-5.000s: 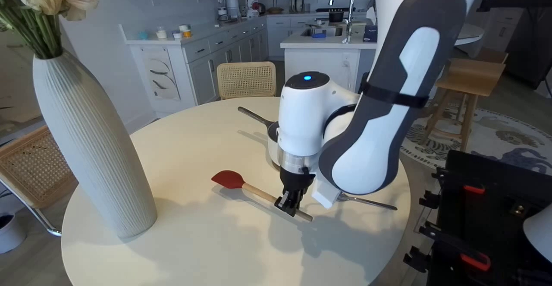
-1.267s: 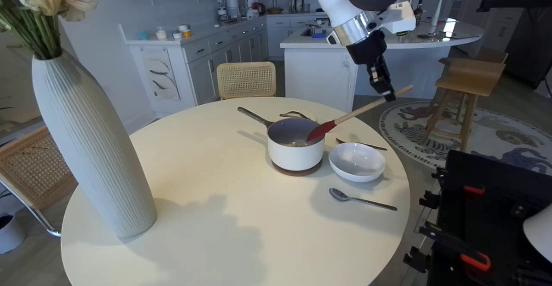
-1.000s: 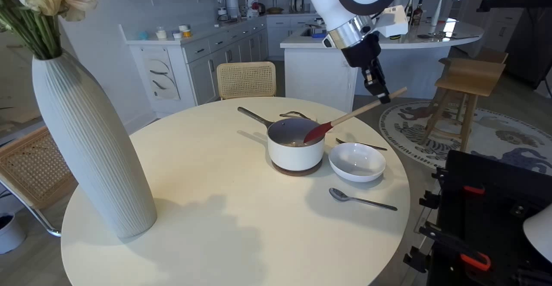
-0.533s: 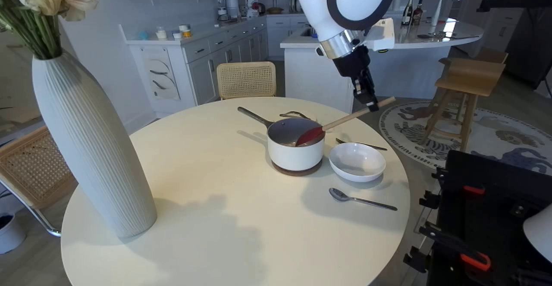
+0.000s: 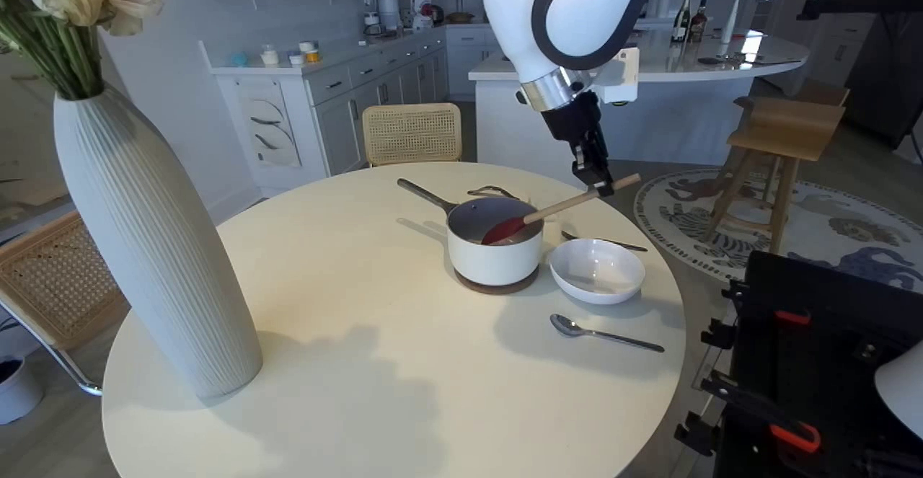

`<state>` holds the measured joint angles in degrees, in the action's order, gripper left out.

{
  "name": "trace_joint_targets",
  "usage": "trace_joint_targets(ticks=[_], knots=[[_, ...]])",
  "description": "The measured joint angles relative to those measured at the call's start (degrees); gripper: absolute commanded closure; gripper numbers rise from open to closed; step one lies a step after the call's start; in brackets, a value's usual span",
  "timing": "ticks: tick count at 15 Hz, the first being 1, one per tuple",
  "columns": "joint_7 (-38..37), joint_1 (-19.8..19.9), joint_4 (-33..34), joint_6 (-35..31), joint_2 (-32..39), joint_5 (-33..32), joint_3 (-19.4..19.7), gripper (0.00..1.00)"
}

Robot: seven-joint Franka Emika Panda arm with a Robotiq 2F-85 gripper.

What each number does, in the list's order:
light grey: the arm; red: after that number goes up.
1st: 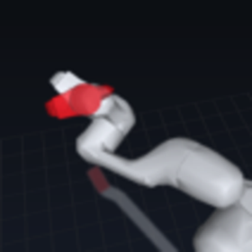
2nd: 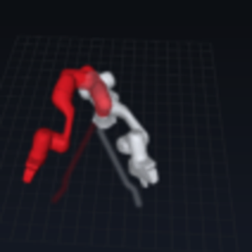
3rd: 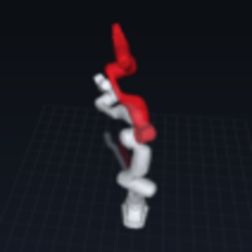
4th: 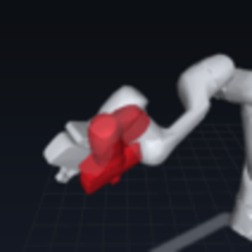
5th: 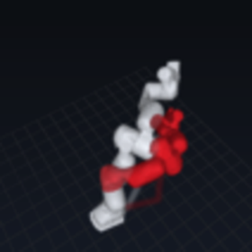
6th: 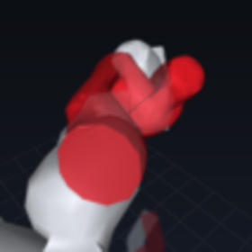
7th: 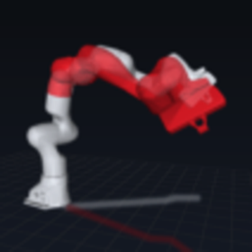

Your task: Use the spatula to stir in the pot

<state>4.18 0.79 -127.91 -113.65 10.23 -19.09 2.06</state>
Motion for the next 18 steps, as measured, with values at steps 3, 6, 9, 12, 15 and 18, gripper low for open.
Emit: trace_joint_targets(ticks=[3, 6, 9, 12, 15, 18], knots=[[0.12, 0.03, 2.19, -0.67, 1.94, -0.18, 0.00, 0.96], [0.30, 0.11, 4.32, -0.73, 4.28, -0.28, 0.01, 0.83], [0.30, 0.12, 4.21, -0.73, 4.58, -0.28, 0.02, 0.83], [0.30, 0.12, 4.21, -0.73, 4.58, -0.28, 0.02, 0.83], [0.30, 0.12, 4.22, -0.73, 4.58, -0.28, 0.02, 0.83], [0.30, 0.12, 4.21, -0.73, 4.61, -0.28, 0.02, 0.96]])
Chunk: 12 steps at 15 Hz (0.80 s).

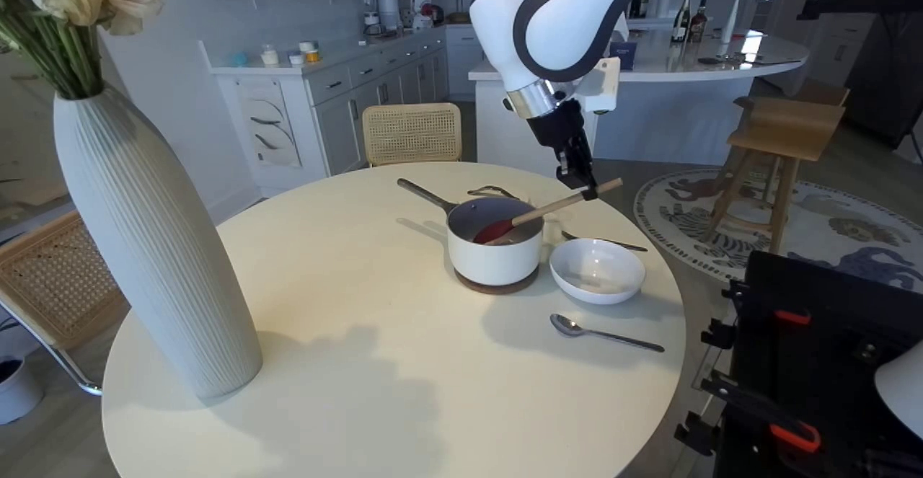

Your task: Use the spatula to stir in the pot

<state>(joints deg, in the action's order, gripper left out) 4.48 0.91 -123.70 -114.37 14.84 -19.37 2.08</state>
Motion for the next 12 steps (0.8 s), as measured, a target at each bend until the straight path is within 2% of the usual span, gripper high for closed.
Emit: trace_joint_targets(ticks=[5, 12], knots=[[-0.11, 0.09, 0.89, 0.08, 0.97, 0.56, 0.13, 0.96], [-1.63, 0.53, 6.68, 0.93, 5.22, 0.63, 2.25, 0.96]])
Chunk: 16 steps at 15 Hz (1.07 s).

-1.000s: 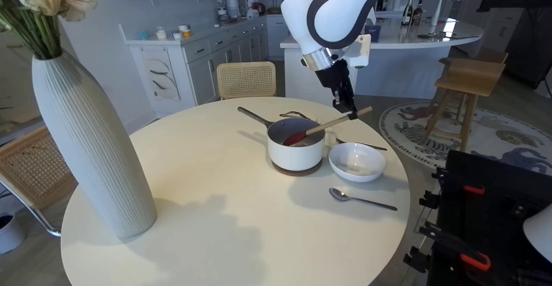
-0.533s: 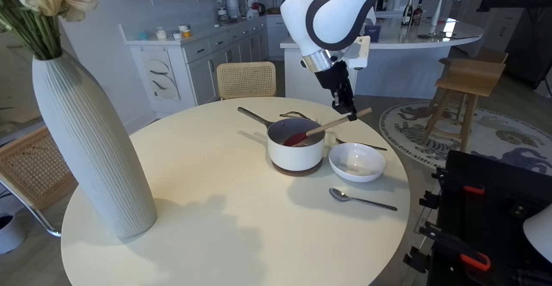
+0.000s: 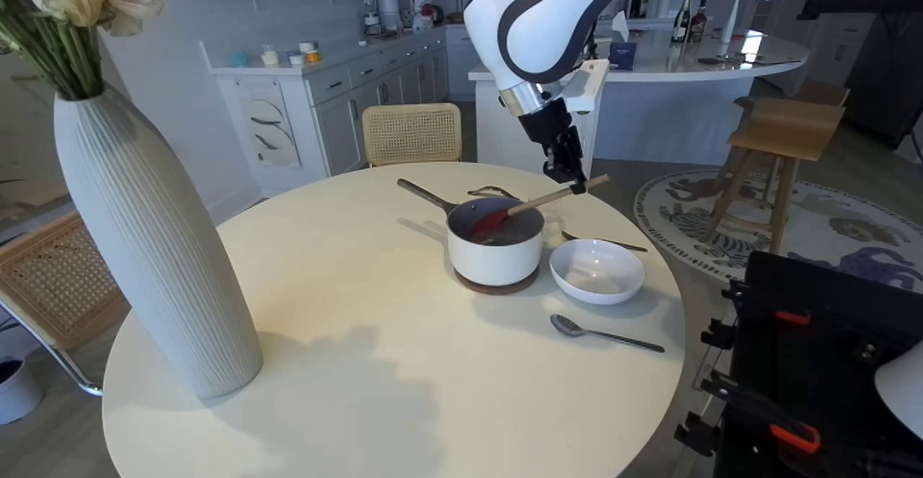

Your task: Use the spatula to stir in the pot

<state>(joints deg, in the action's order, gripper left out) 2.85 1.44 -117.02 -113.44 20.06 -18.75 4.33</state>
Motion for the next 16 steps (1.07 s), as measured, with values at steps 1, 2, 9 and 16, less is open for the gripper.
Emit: trace_joint_targets(ticks=[1, 2, 9, 16], knots=[[-0.04, 0.26, 0.91, 0.32, 0.86, -0.01, 0.35, 0.96], [-0.04, 0.46, 1.83, 0.86, 1.73, -0.01, 0.73, 0.96], [1.59, 0.90, 10.69, 15.26, 7.55, 0.01, 0.76, 0.96], [4.91, 0.53, 18.51, 27.55, 11.49, 0.01, -2.21, 0.96]])
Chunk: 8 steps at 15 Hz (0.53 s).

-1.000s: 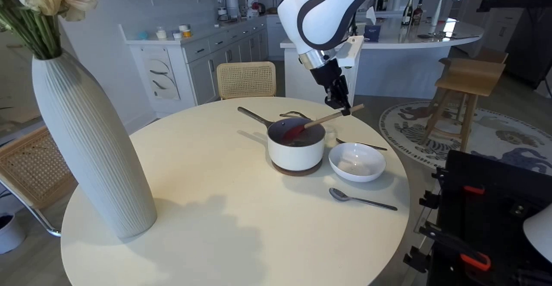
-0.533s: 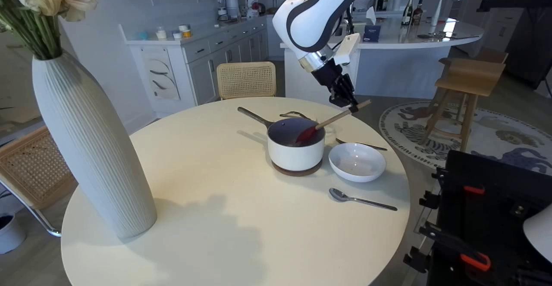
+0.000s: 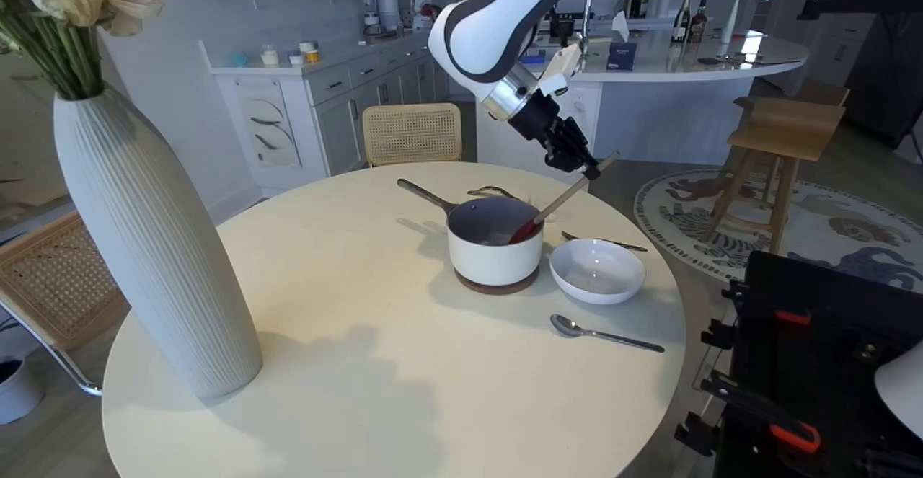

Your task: Use the spatula to stir in the pot

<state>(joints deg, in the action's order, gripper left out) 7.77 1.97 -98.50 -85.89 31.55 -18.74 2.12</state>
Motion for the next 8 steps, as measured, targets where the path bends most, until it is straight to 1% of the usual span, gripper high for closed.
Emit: trace_joint_targets(ticks=[5, 8], knots=[[5.07, -0.20, 4.23, 3.42, 2.77, 0.18, -2.36, 0.96], [5.80, -0.18, 7.66, 3.85, 5.09, 1.07, -2.83, 0.96]])
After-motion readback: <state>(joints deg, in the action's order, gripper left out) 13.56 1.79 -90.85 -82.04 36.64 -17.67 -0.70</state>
